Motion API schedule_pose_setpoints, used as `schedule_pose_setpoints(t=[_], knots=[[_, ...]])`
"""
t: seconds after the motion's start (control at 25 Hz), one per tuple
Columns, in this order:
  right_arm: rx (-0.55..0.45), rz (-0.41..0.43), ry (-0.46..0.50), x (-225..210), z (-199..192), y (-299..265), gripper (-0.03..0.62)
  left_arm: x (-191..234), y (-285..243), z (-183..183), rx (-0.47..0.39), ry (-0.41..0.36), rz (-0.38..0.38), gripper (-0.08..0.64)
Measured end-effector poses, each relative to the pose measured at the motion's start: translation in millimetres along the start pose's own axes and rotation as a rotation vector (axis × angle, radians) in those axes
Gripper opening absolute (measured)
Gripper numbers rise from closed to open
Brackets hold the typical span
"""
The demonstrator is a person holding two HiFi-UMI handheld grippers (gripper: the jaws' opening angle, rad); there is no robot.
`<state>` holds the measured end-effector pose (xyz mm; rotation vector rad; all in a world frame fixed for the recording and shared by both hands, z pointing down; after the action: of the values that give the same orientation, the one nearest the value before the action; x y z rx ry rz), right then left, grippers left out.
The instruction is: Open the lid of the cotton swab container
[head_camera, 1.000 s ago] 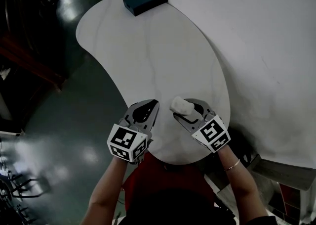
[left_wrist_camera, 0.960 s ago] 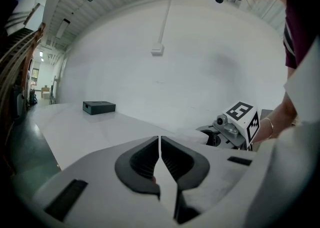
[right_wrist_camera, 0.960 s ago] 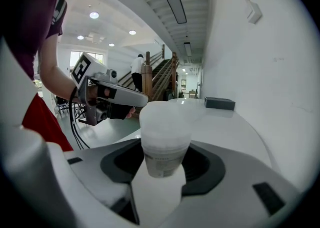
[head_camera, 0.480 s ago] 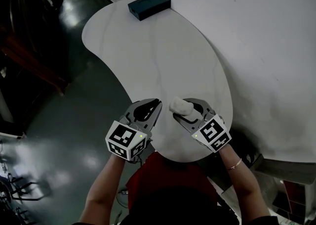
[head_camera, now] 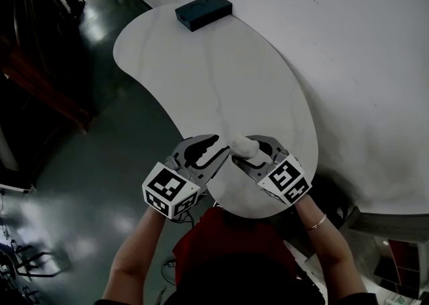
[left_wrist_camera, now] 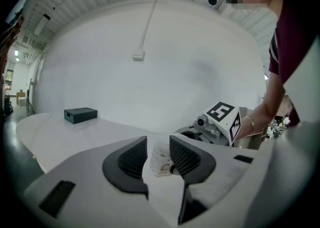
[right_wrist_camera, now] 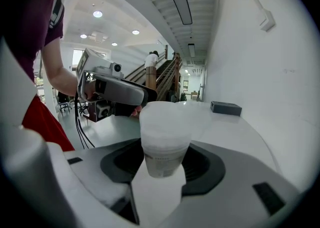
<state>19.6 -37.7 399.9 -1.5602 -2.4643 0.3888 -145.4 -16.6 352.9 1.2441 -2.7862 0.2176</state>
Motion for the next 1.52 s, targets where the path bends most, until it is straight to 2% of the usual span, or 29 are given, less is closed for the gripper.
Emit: schedule_pose_setpoints(t=[0.36, 0.48, 0.68, 0.96, 1.52], knots=[[-0.003, 0.030, 0.022, 10, 10, -4, 0.230, -3, -1, -1, 0.075, -0.101, -0.164, 0.236], [0.002, 0.045, 0.027, 12, 9, -6, 0.230, -3, -5, -2, 0.094, -0.157, -0.192, 0.247], [0.004, 0.081, 0.032, 14, 9, -10, 0.230, 0, -8, -2, 0.117, -0.188, -0.249, 0.258], [-0.007, 0.142, 0.049, 18, 10, -7, 0.230, -5, -12, 1, 0.146, -0.225, -0.369, 0.256], [-0.010, 0.142, 0.044, 12, 6, 2, 0.230, -11, -30, 3, 0.205, -0.244, -0.408, 0.256]])
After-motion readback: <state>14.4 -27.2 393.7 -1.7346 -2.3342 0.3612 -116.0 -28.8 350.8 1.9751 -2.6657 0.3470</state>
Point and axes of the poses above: the fingertips, and each gripper's own axes: y backward along the fingers, x to its left, z out of its top, the point moved 9 cm from there along y, backward along the fingers, and after that the axes turned 10 degrees about -x, right-handed, at the moved point
